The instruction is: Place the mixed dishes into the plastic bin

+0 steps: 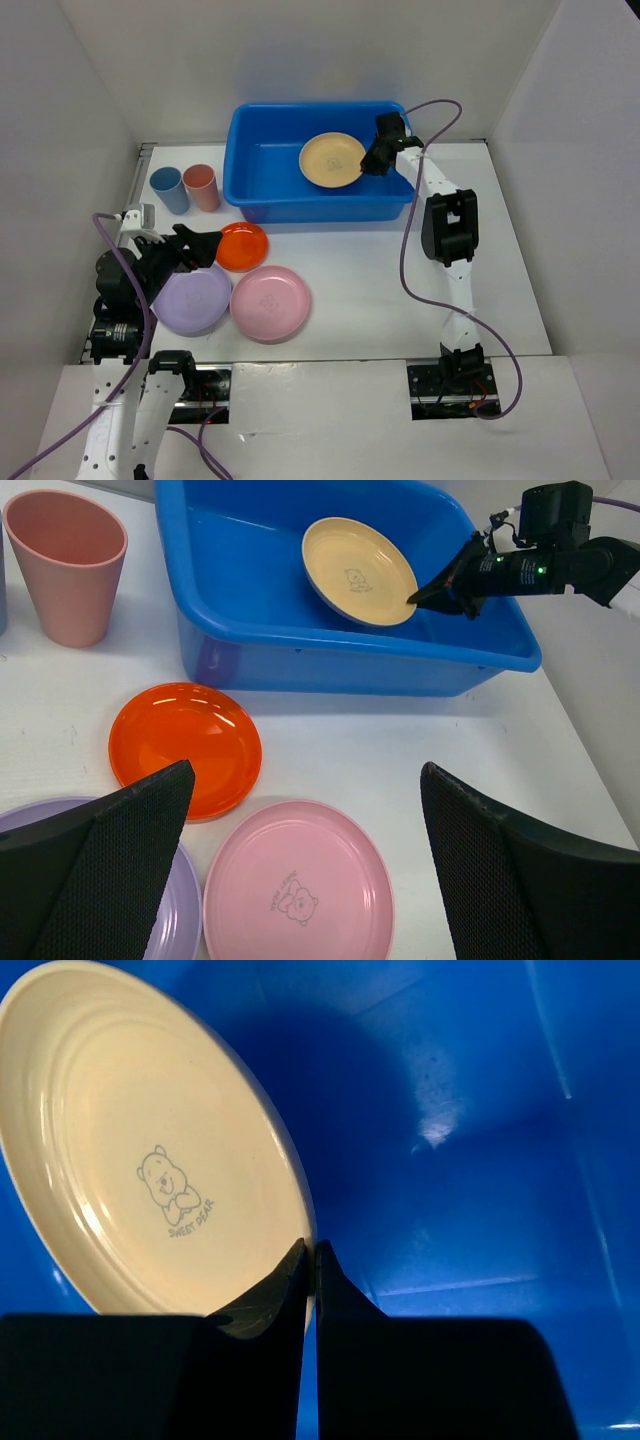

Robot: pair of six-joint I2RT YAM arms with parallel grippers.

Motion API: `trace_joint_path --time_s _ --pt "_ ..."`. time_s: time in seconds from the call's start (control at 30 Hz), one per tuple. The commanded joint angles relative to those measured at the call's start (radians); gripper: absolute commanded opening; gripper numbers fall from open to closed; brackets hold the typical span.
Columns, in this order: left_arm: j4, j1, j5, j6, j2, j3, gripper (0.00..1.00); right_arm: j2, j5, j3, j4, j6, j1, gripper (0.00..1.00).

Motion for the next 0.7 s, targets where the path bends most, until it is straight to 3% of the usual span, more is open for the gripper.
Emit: trace_joint_path --time_s 0.0,0.1,0.23,0.43,0.47,0.67 --pt "0.037 0.005 0.019 -0.003 -0.002 0.002 1.00 -0.011 0.058 0.054 -0.004 -0.007 -0.002 0.00" --pt "0.037 0.005 0.019 -0.003 -0.002 0.002 1.00 -0.011 0.079 0.028 0.007 -0.007 -0.002 0.00" --pt "0.037 0.005 0.019 -0.003 -0.002 0.002 1.00 -0.011 0.088 0.019 -0.004 -0.018 -0.002 0.09" --pt "0.037 0.005 0.019 -0.003 0.007 0.002 1.00 -0.036 0.088 0.030 -0.014 -0.018 -0.002 0.25" --pt "0.037 0.005 0.019 -0.003 0.007 0.002 1.00 -0.050 0.088 0.051 -0.026 -0.018 0.007 0.33" --pt "0.037 0.005 0.019 -0.003 0.007 0.002 1.00 -0.131 0.123 0.185 -0.145 -0.065 0.052 0.52"
